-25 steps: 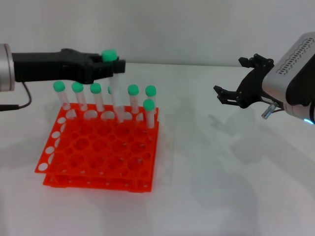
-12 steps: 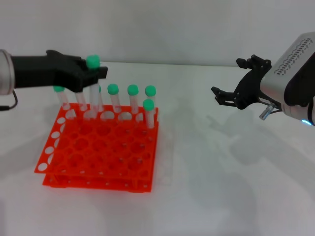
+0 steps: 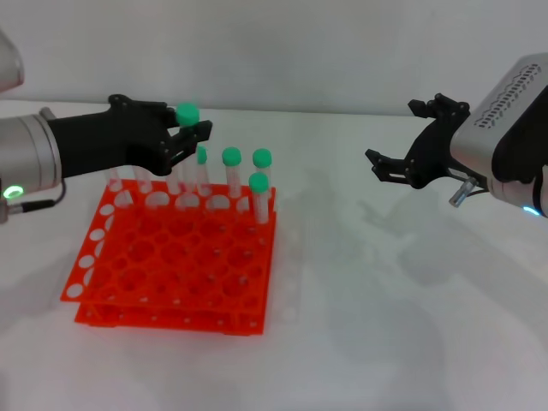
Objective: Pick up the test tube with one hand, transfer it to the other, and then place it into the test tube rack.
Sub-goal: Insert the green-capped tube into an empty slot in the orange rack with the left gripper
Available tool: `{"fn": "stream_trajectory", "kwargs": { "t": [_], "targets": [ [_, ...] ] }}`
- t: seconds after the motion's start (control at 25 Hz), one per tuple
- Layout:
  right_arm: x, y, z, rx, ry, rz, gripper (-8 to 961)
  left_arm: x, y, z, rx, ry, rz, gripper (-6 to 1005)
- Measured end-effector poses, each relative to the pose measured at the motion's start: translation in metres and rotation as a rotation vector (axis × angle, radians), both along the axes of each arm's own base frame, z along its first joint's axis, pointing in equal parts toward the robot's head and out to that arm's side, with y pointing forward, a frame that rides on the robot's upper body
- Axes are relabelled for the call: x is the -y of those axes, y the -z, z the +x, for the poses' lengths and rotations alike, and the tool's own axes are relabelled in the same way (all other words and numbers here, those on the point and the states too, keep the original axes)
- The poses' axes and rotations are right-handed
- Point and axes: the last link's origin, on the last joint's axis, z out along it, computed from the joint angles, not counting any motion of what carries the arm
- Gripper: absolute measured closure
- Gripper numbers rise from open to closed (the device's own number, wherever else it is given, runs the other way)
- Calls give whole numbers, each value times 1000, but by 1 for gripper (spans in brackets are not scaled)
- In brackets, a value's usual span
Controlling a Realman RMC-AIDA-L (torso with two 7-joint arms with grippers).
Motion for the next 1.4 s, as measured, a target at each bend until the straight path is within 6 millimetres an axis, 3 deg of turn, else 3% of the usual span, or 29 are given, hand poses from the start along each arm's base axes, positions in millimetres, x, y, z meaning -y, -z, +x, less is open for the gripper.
{"fn": "stream_trajectory", "kwargs": {
  "t": [0.6, 1.0, 1.4],
  "targets": [
    [-1, 0, 3, 6, 5, 3, 78, -3, 26, -22, 90, 1, 1, 754],
    [-3, 5, 3, 16, 5, -10, 78, -9, 48, -23, 106, 22, -34, 749],
    [-3, 6, 5, 17, 12, -16, 79, -9, 49, -24, 105, 17, -34, 744]
  ]
}}
